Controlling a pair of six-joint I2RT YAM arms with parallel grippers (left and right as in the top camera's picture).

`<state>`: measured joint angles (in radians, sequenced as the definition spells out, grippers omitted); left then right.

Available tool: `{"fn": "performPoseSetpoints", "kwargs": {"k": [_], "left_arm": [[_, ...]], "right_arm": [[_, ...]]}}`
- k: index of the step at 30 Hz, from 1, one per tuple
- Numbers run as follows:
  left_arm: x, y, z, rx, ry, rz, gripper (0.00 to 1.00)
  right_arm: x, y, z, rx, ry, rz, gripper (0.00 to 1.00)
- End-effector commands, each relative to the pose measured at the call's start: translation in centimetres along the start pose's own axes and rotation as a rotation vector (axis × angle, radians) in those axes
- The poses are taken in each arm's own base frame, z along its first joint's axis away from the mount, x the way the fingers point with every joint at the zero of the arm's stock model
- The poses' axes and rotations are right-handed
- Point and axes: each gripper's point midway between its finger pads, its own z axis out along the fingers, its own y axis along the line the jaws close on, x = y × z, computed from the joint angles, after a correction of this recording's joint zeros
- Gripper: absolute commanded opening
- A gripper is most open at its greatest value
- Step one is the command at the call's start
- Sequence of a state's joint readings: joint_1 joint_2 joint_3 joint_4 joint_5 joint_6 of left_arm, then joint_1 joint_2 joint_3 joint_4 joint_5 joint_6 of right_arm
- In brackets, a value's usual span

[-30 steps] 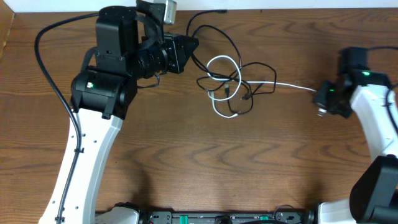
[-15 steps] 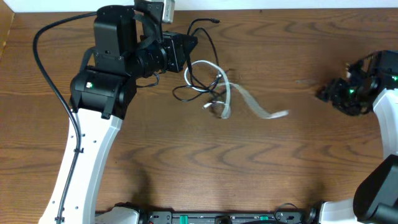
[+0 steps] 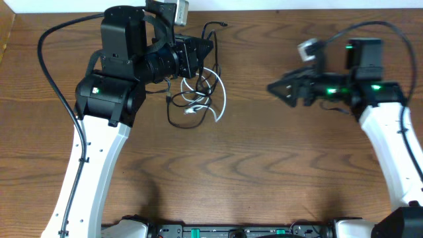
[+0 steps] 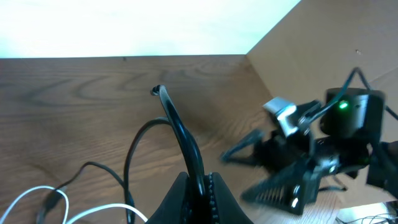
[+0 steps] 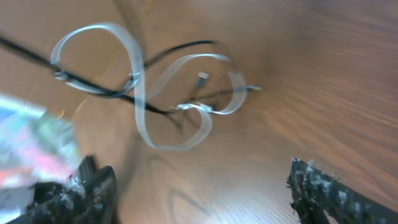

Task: Untangle cables

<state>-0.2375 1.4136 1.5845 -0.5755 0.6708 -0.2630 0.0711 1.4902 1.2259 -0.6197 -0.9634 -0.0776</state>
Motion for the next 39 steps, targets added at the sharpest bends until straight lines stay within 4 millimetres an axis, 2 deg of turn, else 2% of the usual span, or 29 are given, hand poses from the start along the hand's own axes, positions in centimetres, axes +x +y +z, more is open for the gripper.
{"fn": "performPoseSetpoints", "kwargs": {"k": [1, 7, 11, 12, 14, 16, 19, 22, 25, 30, 33, 34, 37, 39], "left_arm": [[-0.4, -1.2, -0.8, 0.033, -0.017, 0.015, 0.07], [-0.4, -1.2, -0.8, 0.033, -0.018, 0.016, 0.08], [-0.4, -1.2, -0.8, 0.033, -0.018, 0.016, 0.07], [-0.4, -1.1, -0.8, 0.032, -0.019, 0.015, 0.07], [-0.5, -0.9, -0.9, 0.026, -0.023, 0.012, 0.07], [-0.8, -0.4, -1.2, 0.014, -0.032, 0.007, 0.07], [-1.6, 1.1, -1.9, -0.019, -0.058, -0.007, 0.07], [-2.6, 3.4, -3.2, -0.07, -0.098, -0.031, 0.07], [-3.4, 5.5, -4.6, -0.119, -0.133, -0.055, 0.08], [-4.5, 8.4, -6.8, -0.191, -0.183, -0.085, 0.07], [-4.9, 9.8, -7.9, -0.225, -0.207, -0.102, 0.08], [-5.0, 10.5, -8.5, -0.243, -0.218, -0.112, 0.07], [-5.1, 11.6, -9.5, -0.272, -0.232, -0.132, 0.08], [-4.9, 11.9, -9.7, -0.28, -0.229, -0.144, 0.08]], "right_arm": [[1.2, 2.5, 3.6, -0.106, 0.078, -0.014, 0.8], [3.0, 3.3, 8.3, -0.179, 0.16, 0.026, 0.77], [3.3, 3.7, 11.0, -0.211, 0.173, 0.044, 0.49], [3.2, 3.5, 11.4, -0.202, 0.169, 0.053, 0.38], [2.9, 1.9, 11.8, -0.111, 0.156, 0.117, 0.14], [2.9, -1.2, 11.5, 0.061, 0.14, 0.222, 0.01], [4.4, -7.0, 9.4, 0.372, 0.13, 0.4, 0.01], [7.1, -12.5, 4.7, 0.694, 0.144, 0.561, 0.01], [9.4, -16.1, -0.3, 0.919, 0.167, 0.653, 0.01], [12.1, -20.0, -8.0, 1.154, 0.17, 0.789, 0.01], [12.9, -21.6, -11.3, 1.216, 0.134, 0.867, 0.01], [13.4, -22.4, -13.1, 1.236, 0.108, 0.913, 0.01], [14.4, -23.5, -16.0, 1.263, 0.063, 0.998, 0.01], [14.9, -23.9, -17.2, 1.243, 0.042, 1.042, 0.01]]}}
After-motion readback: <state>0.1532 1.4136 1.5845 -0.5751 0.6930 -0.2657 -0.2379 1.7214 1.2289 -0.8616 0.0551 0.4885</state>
